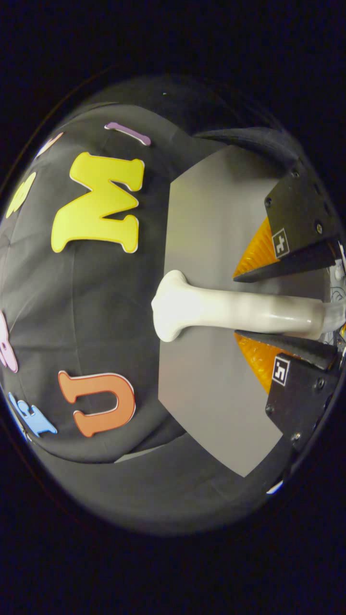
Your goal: Iron the clothes twice with a garment steamer, once on the left side and once on the right side.
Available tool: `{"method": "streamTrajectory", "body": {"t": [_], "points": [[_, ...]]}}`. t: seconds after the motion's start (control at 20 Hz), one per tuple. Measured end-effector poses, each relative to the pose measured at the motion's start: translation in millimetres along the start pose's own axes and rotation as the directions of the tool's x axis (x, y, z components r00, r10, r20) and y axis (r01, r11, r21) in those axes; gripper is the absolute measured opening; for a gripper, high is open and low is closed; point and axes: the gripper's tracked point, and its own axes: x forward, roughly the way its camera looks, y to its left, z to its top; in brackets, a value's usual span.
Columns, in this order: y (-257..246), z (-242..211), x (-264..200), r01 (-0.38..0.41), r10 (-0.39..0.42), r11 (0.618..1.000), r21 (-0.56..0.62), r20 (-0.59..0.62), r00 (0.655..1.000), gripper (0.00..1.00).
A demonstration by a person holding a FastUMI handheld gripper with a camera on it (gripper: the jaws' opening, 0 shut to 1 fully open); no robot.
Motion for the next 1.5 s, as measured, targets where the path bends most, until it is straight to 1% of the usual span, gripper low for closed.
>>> {"method": "streamTrajectory", "body": {"t": [0.1, 0.15, 0.25, 0.45, 0.55, 0.65, 0.85, 1.15, 1.35, 1.5], "points": [[1, 3, 3, 0.004, -0.004, 1.000, 0.001, 0.000, 1.000, 0.49], [0, 3, 3, 0.009, -0.009, 1.000, -0.003, 0.001, 1.000, 0.46], [5, 1, 2, -0.010, 0.010, 1.000, 0.001, -0.003, 1.000, 0.40], [7, -7, -15, -0.074, 0.074, 0.997, 0.017, -0.001, 0.997, 0.36], [2, -8, -32, -0.092, 0.091, 0.996, 0.012, 0.034, 0.995, 0.36], [-2, -7, -56, -0.119, 0.118, 0.993, 0.011, 0.074, 0.990, 0.35], [-16, -2, -120, -0.167, 0.162, 0.986, 0.015, 0.173, 0.972, 0.35], [-45, -19, -221, -0.232, 0.210, 0.971, 0.050, 0.273, 0.939, 0.35], [-72, -30, -289, -0.239, 0.202, 0.968, 0.071, 0.339, 0.919, 0.35], [-93, -41, -339, -0.229, 0.186, 0.971, 0.071, 0.382, 0.905, 0.35]]}}
